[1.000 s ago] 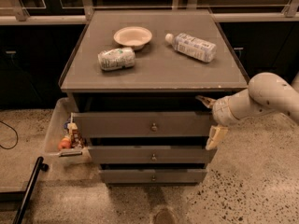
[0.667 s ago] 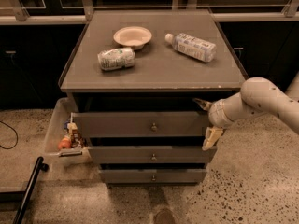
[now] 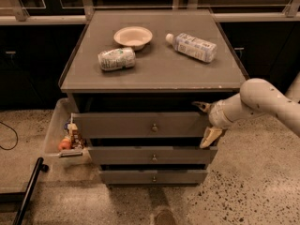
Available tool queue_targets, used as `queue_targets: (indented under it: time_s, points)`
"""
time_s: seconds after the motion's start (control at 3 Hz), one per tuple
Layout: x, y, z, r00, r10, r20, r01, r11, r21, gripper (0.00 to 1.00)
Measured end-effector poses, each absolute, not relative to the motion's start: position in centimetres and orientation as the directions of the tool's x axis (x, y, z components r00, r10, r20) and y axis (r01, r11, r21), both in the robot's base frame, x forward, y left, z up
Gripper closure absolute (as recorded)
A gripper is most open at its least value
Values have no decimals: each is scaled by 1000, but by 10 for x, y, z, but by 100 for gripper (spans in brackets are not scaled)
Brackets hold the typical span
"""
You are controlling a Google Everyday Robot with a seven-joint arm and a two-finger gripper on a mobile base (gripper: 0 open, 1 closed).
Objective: Open top drawer
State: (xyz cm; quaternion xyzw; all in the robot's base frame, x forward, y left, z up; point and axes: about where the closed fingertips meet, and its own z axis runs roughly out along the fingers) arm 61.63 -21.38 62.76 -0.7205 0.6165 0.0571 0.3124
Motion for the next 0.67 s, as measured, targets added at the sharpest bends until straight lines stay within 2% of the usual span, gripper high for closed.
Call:
queue_targets:
  time_s: [0.67]
  points:
    - [611,-217,629,227,-844,-487,-929,-38,-367,52]
